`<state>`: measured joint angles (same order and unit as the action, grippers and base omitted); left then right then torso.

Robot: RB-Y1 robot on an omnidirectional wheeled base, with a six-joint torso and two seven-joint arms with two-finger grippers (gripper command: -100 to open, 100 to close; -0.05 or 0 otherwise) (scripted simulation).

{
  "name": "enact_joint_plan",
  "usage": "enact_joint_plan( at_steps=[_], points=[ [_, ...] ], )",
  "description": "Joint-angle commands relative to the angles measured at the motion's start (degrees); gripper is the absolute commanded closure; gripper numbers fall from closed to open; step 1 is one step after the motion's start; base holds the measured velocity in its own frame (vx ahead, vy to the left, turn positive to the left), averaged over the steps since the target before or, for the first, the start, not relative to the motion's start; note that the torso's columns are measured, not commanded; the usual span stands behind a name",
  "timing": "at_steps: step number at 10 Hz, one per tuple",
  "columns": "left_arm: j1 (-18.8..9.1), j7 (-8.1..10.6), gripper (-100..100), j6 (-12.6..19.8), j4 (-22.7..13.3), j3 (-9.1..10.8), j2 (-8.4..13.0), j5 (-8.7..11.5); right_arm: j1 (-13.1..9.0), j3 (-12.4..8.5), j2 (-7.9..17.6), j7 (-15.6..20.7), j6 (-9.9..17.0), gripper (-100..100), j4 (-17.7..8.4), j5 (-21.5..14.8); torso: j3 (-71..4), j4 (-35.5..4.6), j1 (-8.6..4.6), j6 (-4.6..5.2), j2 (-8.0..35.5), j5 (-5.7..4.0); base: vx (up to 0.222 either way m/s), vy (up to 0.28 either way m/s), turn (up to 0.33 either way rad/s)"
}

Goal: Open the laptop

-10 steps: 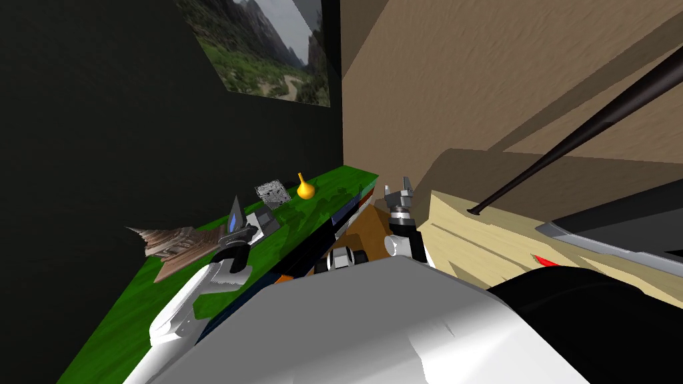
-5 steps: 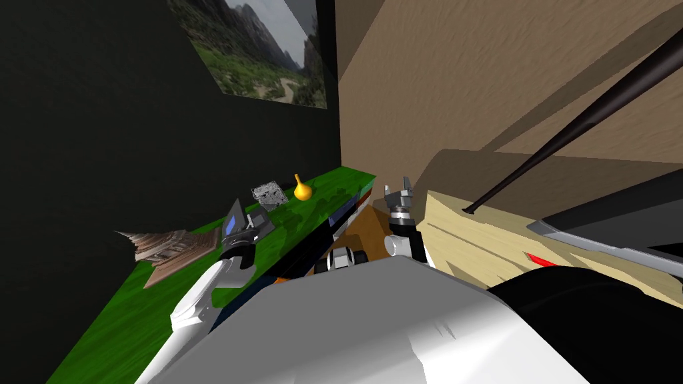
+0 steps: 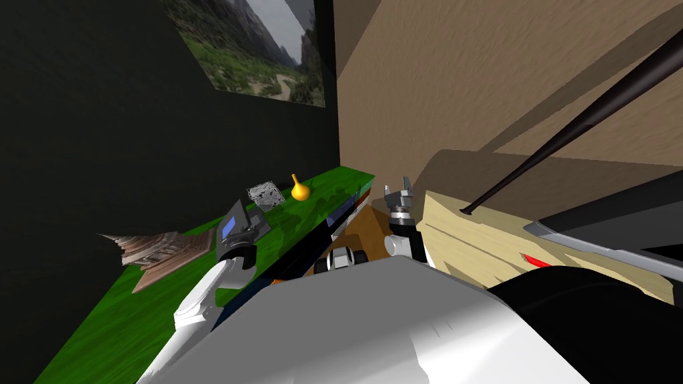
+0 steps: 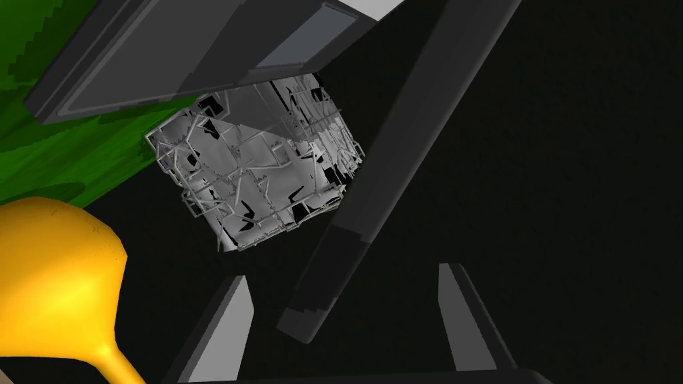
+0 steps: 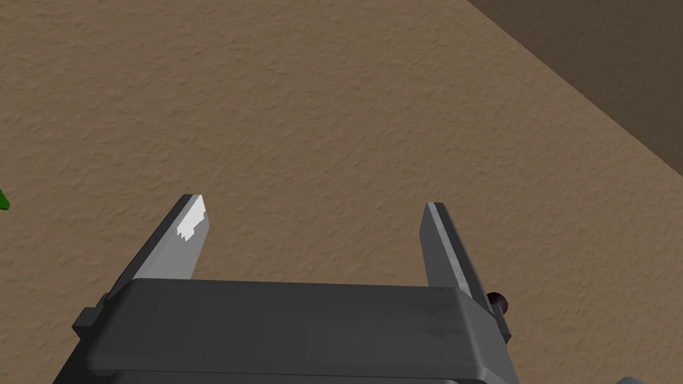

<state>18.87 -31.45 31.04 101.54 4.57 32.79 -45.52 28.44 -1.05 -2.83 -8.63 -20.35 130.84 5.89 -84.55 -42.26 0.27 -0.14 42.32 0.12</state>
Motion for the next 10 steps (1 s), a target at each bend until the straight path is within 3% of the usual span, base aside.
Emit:
enact_joint_plan(
  at_steps=[1, 8, 9, 10],
  points=[
    [0.20, -1.07, -100, 1.38, 1.43, 0.43, 2.03, 3.02, 0.00, 0.00, 0.00, 0.00, 0.00, 0, 0.00, 0.00, 0.00, -0.02, -0.18, 0.10, -0.01, -0.08, 0.001, -0.012, 0.001],
    [2.71, -5.13, -100, 6.18, 8.25, 1.99, 9.77, 13.79, 0.00, 0.00, 0.00, 0.00, 0.00, 0, 0.00, 0.00, -0.02, -0.03, -0.28, 0.14, -0.02, -0.12, 0.004, -0.023, -0.005],
    [2.59, -4.65, -100, 5.58, 7.64, 1.95, 9.18, 12.90, 0.00, 0.00, 0.00, 0.00, 0.00, 0, 0.00, 0.00, -0.02, -0.03, -0.27, 0.14, -0.03, -0.12, 0.002, -0.012, 0.000],
    [2.63, -4.79, 0, 5.75, 7.76, 1.99, 9.30, 13.09, 0.00, 0.00, 0.00, 0.00, 0.00, 0, 0.00, 0.00, -0.02, -0.02, -0.22, 0.14, -0.03, -0.09, 0.000, 0.000, 0.000]
  ],
)
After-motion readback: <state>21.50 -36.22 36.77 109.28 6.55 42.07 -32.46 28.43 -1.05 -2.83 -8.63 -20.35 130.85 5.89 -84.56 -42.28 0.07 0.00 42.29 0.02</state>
